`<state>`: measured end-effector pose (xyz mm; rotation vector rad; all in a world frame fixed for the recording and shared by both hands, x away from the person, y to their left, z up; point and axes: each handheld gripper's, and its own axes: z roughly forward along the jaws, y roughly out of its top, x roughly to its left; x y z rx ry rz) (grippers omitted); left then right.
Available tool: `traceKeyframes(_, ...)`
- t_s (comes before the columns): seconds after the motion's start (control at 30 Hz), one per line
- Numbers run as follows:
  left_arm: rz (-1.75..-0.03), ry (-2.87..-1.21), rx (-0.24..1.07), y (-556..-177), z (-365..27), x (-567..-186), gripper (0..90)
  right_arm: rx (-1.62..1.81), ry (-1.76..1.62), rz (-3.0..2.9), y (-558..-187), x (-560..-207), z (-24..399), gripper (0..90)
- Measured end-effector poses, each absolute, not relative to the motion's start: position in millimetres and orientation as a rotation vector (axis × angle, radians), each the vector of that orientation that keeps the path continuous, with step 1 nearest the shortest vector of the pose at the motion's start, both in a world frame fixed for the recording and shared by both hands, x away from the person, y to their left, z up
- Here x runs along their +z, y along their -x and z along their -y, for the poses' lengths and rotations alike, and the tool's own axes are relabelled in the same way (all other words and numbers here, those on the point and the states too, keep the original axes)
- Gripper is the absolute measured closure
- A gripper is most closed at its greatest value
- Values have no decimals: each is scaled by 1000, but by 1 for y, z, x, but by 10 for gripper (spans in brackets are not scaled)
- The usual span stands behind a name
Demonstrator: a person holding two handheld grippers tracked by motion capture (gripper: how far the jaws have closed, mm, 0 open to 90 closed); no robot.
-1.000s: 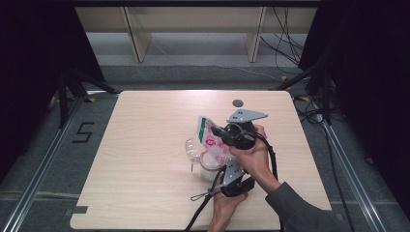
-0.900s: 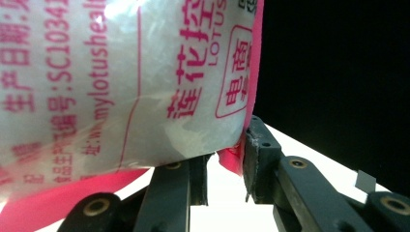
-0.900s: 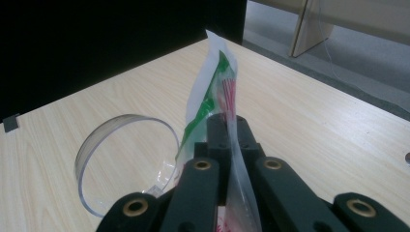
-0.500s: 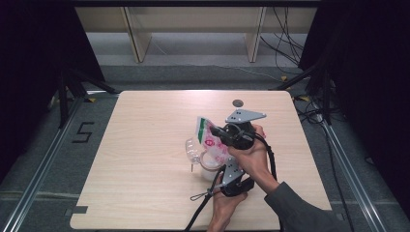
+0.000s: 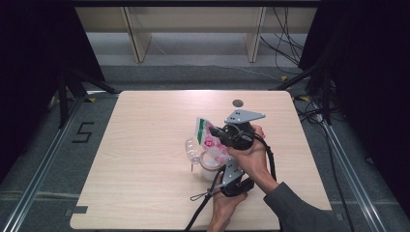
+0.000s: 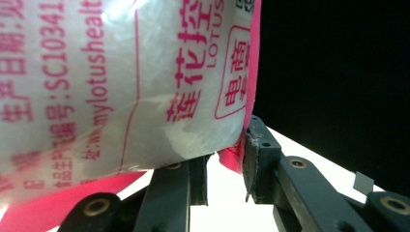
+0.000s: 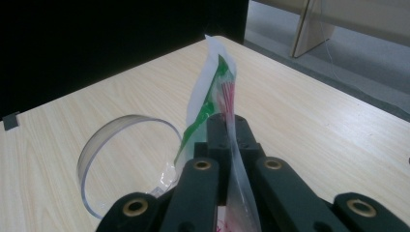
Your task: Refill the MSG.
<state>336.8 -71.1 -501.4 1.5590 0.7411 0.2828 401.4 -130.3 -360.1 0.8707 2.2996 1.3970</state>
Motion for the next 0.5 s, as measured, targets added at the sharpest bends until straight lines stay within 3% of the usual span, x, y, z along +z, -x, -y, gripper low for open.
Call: traceKeyframes(0.5,-744,-1559,281,-336,72,-502,735,1398,-862,-2298,-401,-361,129,900)
